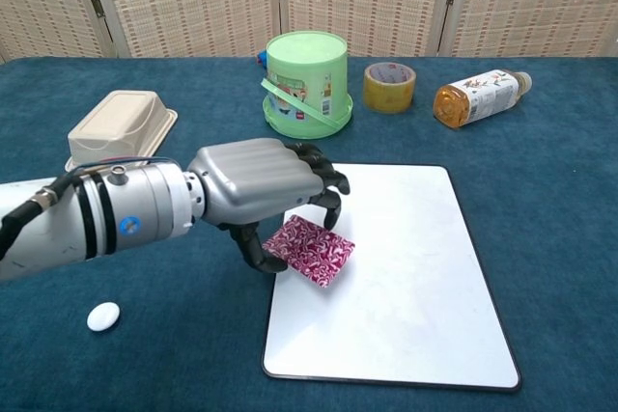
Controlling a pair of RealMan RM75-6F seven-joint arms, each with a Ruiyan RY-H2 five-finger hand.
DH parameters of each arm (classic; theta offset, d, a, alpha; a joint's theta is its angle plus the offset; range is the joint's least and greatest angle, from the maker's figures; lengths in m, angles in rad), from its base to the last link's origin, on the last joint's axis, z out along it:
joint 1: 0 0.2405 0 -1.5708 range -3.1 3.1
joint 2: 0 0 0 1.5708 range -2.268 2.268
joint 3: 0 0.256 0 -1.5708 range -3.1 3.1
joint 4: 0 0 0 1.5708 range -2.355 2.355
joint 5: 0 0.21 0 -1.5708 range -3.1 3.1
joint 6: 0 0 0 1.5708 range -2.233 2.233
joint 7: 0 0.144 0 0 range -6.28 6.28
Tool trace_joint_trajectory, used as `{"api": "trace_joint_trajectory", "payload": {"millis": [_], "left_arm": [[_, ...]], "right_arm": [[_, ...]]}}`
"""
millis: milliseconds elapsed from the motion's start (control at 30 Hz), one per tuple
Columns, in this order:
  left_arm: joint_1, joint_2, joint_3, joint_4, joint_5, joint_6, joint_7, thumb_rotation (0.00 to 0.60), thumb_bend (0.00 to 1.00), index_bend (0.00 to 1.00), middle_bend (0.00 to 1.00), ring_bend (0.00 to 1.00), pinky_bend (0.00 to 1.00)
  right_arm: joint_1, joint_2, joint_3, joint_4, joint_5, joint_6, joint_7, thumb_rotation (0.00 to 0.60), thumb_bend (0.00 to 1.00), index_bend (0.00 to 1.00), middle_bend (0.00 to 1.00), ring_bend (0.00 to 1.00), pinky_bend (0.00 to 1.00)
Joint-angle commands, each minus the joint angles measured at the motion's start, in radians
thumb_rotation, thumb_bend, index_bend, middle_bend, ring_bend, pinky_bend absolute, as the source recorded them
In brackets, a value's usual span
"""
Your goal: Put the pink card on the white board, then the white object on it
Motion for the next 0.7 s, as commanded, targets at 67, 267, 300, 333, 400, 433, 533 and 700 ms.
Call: {"api": "trace_joint_trajectory", "payload": {"millis": [67, 267, 300, 333, 400, 433, 533, 700], "left_arm": [[-0.020, -0.023, -0.002, 0.019, -0.005, -0.011, 0.007, 0.600, 0.33, 0.37, 0.15, 0.11, 0.00], [-0.040, -0.036, 0.004, 0.025, -0.006, -0.017, 0.012, 0.600, 0.33, 0.31, 0.15, 0.11, 0.00], [-0.043, -0.036, 0.005, 0.025, -0.010, -0.018, 0.016, 0.600, 0.33, 0.29, 0.15, 0.11, 0.00], [-0.045, -0.035, 0.006, 0.022, -0.016, -0.020, 0.019, 0.600, 0.33, 0.26, 0.15, 0.10, 0.00], [-0.048, -0.031, 0.006, 0.013, -0.025, -0.019, 0.026, 0.600, 0.33, 0.22, 0.15, 0.09, 0.00], [-0.049, -0.028, 0.008, 0.008, -0.027, -0.016, 0.029, 0.600, 0.33, 0.21, 0.15, 0.09, 0.00], [-0.044, -0.013, 0.013, -0.012, -0.025, 0.000, 0.029, 0.600, 0.33, 0.20, 0.15, 0.09, 0.00], [-0.011, 0.048, 0.040, -0.058, 0.017, 0.055, -0.001, 0.600, 0.33, 0.25, 0.15, 0.09, 0.00]], "right_arm": [[-0.004, 0.000, 0.000, 0.001, 0.002, 0.002, 0.003, 0.600, 0.29, 0.07, 0.13, 0.12, 0.11], [-0.012, 0.002, 0.000, 0.004, 0.007, 0.008, 0.007, 0.600, 0.29, 0.07, 0.13, 0.12, 0.11], [-0.013, 0.002, 0.001, 0.004, 0.007, 0.009, 0.007, 0.600, 0.29, 0.07, 0.13, 0.12, 0.11], [-0.013, 0.002, 0.001, 0.004, 0.007, 0.009, 0.007, 0.600, 0.29, 0.07, 0.13, 0.12, 0.11], [-0.013, 0.002, 0.002, 0.003, 0.007, 0.009, 0.007, 0.600, 0.29, 0.07, 0.13, 0.12, 0.11], [-0.013, 0.003, 0.002, 0.002, 0.007, 0.009, 0.006, 0.600, 0.29, 0.07, 0.13, 0.12, 0.11], [-0.012, 0.003, 0.004, 0.000, 0.004, 0.009, 0.005, 0.600, 0.29, 0.07, 0.13, 0.12, 0.11], [-0.007, 0.005, 0.005, -0.004, -0.003, 0.008, 0.002, 0.600, 0.29, 0.07, 0.13, 0.12, 0.11]]}}
